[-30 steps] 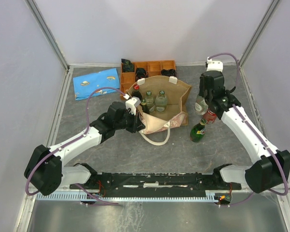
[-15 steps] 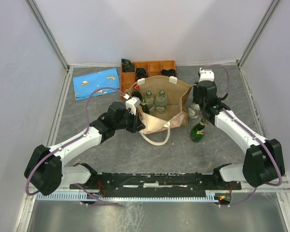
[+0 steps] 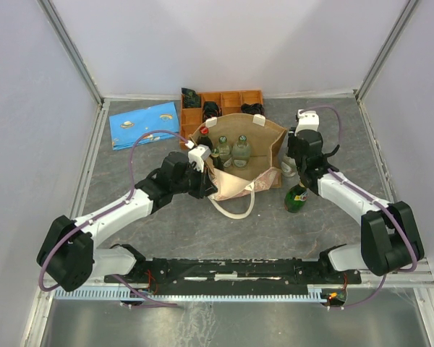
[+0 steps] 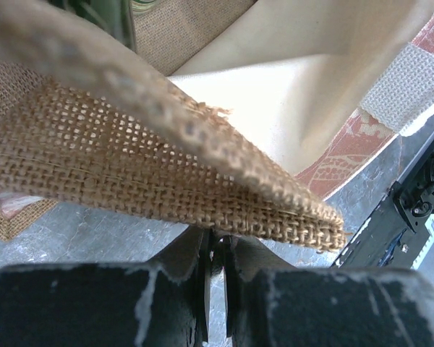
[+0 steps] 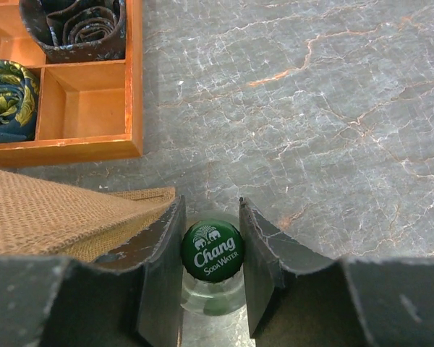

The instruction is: Take the beverage out of the canvas bag

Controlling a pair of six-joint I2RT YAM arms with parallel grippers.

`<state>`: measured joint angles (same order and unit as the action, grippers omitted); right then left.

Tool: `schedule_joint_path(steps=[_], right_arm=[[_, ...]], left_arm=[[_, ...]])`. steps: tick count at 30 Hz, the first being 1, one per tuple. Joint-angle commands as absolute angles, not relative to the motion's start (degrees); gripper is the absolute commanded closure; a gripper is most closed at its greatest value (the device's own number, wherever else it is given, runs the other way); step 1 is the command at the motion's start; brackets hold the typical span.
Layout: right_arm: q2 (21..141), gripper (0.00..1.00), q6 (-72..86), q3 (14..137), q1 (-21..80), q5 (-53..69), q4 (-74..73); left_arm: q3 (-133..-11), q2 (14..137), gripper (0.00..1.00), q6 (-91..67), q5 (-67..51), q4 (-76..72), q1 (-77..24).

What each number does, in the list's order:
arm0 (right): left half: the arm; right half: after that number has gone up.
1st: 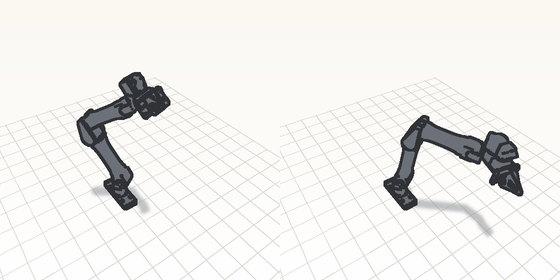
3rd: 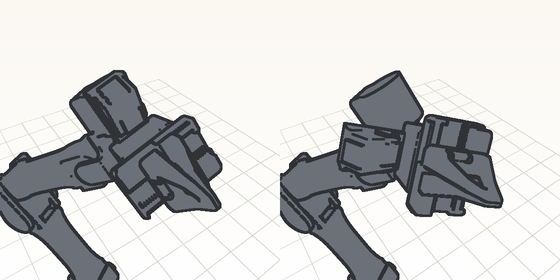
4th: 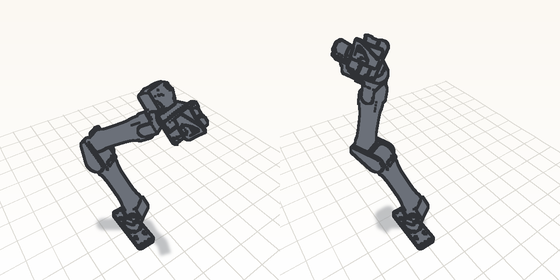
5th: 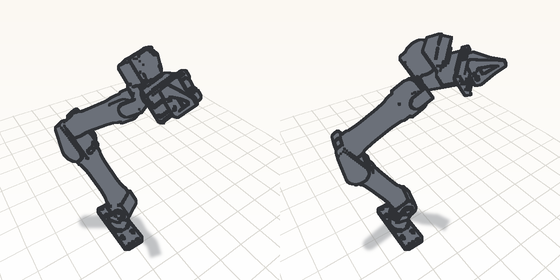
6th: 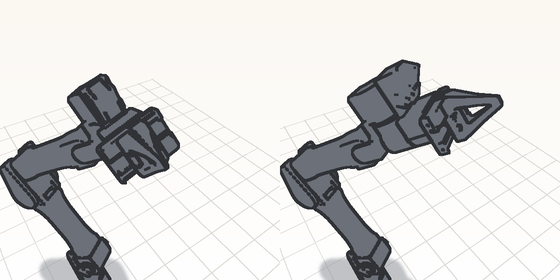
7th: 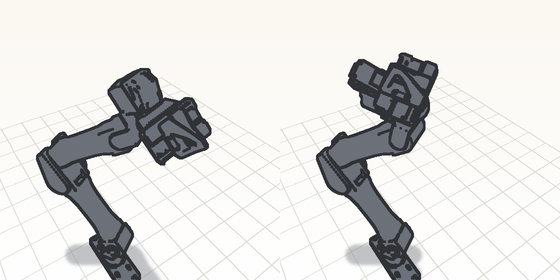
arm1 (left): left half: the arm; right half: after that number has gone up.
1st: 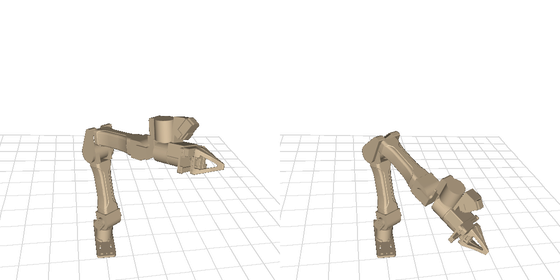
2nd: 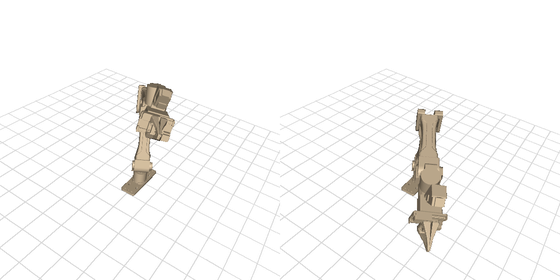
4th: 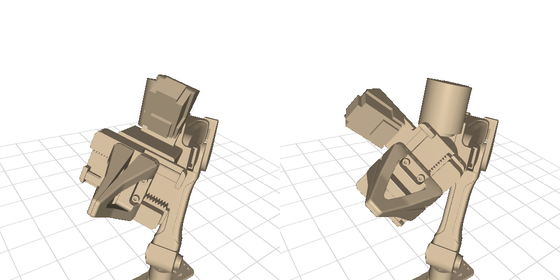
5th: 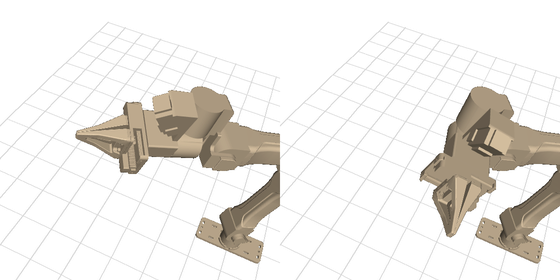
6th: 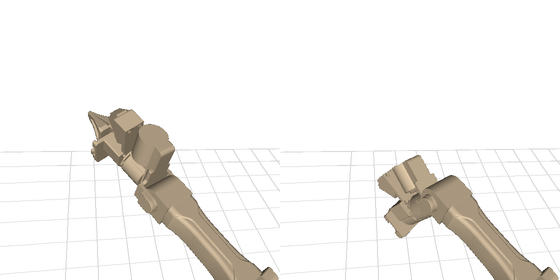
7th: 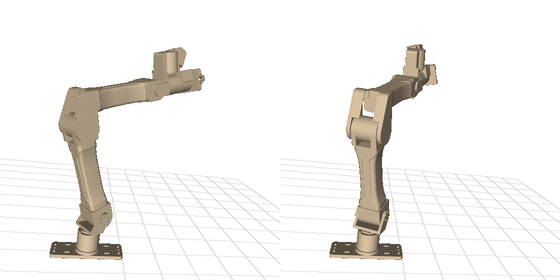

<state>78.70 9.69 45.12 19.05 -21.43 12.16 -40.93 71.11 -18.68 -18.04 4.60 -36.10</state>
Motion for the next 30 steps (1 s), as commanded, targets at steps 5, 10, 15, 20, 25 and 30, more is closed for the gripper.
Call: schedule_joint_path(steps=[5, 10, 15, 20, 25, 30], right_arm=[[75.38, 0.81, 7.68, 44.77, 19.29, -20.48, 17.15], [72.99, 0.45, 7.04, 45.79, 19.57, -21.02, 13.62], [69.70, 0.35, 6.81, 47.89, 19.78, -23.06, 11.53], [65.39, 0.37, 6.20, 55.43, 22.08, -25.10, 6.17], [66.24, 0.43, 0.25, 68.51, 32.68, -28.90, -2.37], [71.13, 0.49, 3.94, 79.97, 38.65, -27.33, -11.51]], left_arm=[[-41.64, 73.94, 0.97, -20.83, -17.96, 9.02, -36.30], [-41.66, 74.25, 0.97, -20.75, -18.11, 8.99, -36.37], [-41.66, 74.29, 0.97, -20.65, -18.28, 8.97, -36.34], [-41.32, 73.62, 0.97, -20.70, -18.08, 9.03, -36.34], [-41.25, 72.29, 0.97, -21.09, -17.84, 9.27, -36.30], [-40.98, 71.35, 0.97, -21.48, -17.30, 9.59, -36.30]])
